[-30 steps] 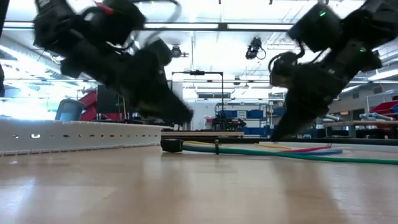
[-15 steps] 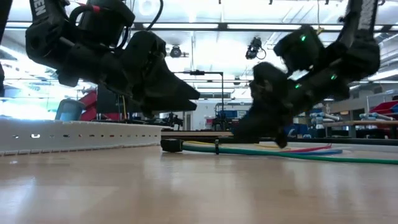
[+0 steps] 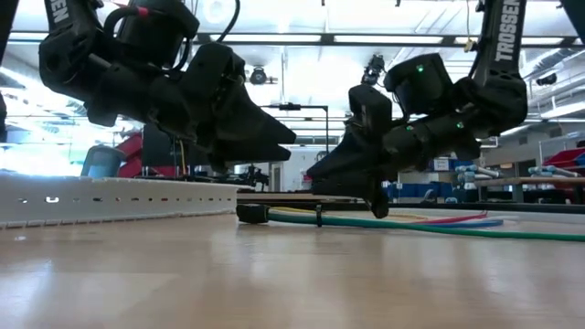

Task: Ziptie cables
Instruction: Wrap the cable wires with the black zip tie

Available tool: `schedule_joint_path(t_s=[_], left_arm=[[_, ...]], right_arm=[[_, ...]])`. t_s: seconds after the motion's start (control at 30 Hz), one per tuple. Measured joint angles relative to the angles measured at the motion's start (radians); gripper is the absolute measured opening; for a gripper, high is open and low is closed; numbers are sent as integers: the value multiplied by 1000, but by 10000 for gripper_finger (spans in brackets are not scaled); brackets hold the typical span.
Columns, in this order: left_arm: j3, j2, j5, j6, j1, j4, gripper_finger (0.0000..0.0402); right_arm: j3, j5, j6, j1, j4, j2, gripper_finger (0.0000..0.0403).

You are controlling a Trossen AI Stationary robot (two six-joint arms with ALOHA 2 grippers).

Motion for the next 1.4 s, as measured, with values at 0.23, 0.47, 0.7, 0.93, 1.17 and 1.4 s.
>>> schedule_joint_path(t_s=[0.23,0.47,0.7,0.93,1.17,1.4], left_arm=[[0,0,1,-18,-1,-8,238],[0,-1,3,-15,-1,-10,238],[0,-1,3,-13,-1,-8,238],[0,-1,3,-13,-1,-9,238],[0,-1,3,-13,-1,-10,238],[0,-2,3,-13,-1,-10,238]], right_arm=[[-16,-44,-82,-20,-192,-102,100],[-15,64,-163,21,-394,-175,90],[72,61,-147,21,-456,-120,101],[136,58,-180,18,-473,-100,107],[192,39,-195,7,-525,-100,105],[200,-11,-209,5,-545,-99,105]])
